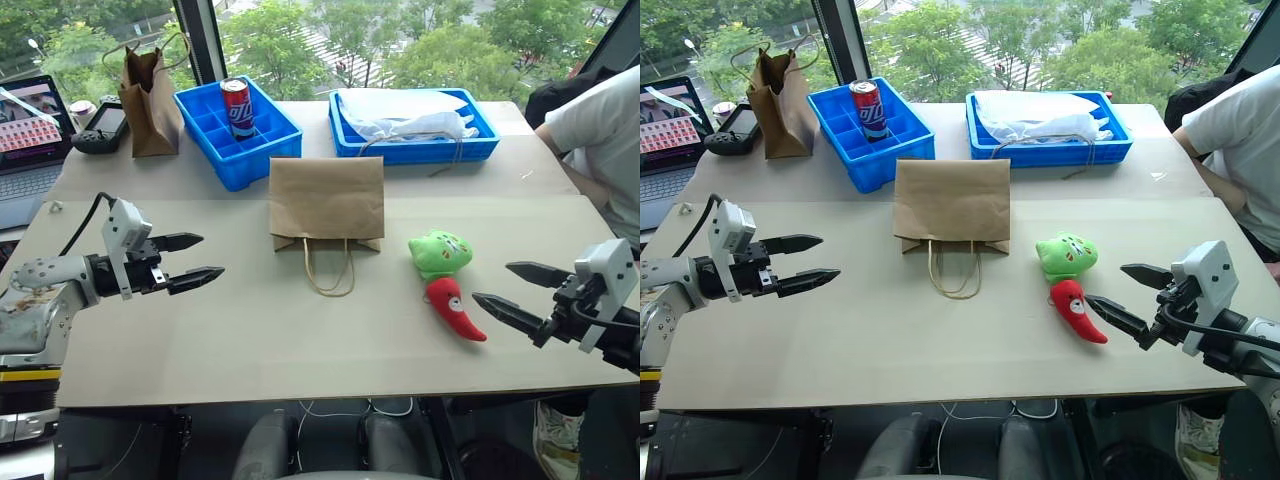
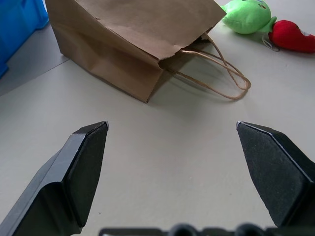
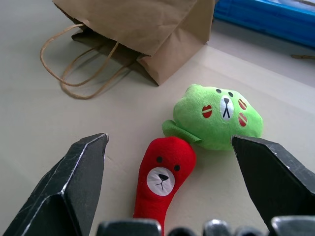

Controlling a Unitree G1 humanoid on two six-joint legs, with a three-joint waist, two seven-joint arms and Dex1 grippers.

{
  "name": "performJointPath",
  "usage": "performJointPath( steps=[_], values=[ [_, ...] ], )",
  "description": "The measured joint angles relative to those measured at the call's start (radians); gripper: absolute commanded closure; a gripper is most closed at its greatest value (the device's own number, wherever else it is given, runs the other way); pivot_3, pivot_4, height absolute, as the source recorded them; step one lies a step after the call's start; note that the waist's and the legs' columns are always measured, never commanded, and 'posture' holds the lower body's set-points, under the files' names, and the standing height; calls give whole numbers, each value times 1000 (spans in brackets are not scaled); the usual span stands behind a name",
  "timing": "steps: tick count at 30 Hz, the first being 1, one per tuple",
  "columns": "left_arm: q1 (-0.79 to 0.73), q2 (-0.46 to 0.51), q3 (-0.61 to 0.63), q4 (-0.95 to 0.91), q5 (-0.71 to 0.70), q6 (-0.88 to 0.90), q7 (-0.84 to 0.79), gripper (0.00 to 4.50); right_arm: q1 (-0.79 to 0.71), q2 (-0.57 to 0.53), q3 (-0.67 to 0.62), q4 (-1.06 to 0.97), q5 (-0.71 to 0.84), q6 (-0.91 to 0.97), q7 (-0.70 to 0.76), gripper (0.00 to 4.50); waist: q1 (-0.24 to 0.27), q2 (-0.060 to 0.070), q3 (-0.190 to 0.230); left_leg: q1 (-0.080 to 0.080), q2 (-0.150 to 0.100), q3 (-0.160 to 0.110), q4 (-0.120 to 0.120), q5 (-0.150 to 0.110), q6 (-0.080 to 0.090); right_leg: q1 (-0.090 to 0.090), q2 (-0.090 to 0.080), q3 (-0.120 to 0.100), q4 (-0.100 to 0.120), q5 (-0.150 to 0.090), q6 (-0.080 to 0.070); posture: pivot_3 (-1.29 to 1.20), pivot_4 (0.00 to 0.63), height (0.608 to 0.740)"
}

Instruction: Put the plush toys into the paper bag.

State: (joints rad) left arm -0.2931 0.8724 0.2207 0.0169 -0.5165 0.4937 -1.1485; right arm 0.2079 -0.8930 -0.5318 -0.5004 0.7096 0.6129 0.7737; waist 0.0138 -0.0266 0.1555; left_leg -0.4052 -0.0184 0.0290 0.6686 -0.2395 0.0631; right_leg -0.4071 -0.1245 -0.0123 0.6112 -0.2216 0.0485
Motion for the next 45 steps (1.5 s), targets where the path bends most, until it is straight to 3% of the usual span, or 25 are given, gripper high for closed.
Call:
performJointPath(
  steps=[2,4,9,13,22,27,31,34,42,45],
  values=[
    [-4,0,-2,4,0,-5,-9,0,-3,-3,0,-2,6,8,1,57,0,0,0,0,0,0,0,0,0,0,0,0,0,0,0,0,150,740],
    [-86,1,-55,53,9,-65,-125,0,-66,-73,21,-44,71,83,12,57,0,3,3,-2,0,0,4,0,0,-2,0,0,1,1,-1,0,150,740],
    [-265,33,-234,166,157,-359,-349,0,-209,-181,66,-212,262,200,7,57,2,4,4,-2,2,0,7,-1,1,1,2,-1,0,1,-3,0,150,740],
    [-461,-72,-356,441,305,-649,-416,0,-289,-181,157,-250,338,276,-86,57,14,2,5,-12,0,0,13,0,3,-7,0,-1,0,4,0,0,150,740],
    [-714,-346,-443,882,440,-1205,-425,0,-332,-127,343,-316,273,321,-286,57,22,1,6,-29,-3,3,27,-6,12,-17,-1,-3,1,9,6,0,150,740],
    [-809,-379,-451,1029,503,-1374,-384,0,-268,-106,346,-351,255,336,-348,57,21,1,6,-31,-4,4,32,-7,15,-15,-1,-3,1,12,13,0,150,740],
    [-845,-424,-495,1122,617,-1507,-264,0,-238,-86,328,-373,238,336,-395,57,26,1,6,-31,-4,4,37,-8,16,-14,-1,-2,0,14,15,0,150,740],
    [-854,-436,-549,1166,744,-1599,-122,753,-223,-79,317,-382,231,336,-420,0,26,1,6,-31,-4,4,37,-7,16,-14,-1,-2,0,16,15,0,150,740],
    [-903,-475,-653,1202,964,-1696,196,3623,-199,-68,285,-401,214,339,-473,0,25,1,6,-31,-4,4,38,-7,17,-15,-1,-1,1,16,15,0,150,740],
    [-913,-480,-671,1219,988,-1712,251,4451,-199,-57,287,-402,206,342,-488,0,25,1,6,-31,-4,4,38,-7,17,-15,-1,-2,1,16,15,0,150,740]
  ],
)
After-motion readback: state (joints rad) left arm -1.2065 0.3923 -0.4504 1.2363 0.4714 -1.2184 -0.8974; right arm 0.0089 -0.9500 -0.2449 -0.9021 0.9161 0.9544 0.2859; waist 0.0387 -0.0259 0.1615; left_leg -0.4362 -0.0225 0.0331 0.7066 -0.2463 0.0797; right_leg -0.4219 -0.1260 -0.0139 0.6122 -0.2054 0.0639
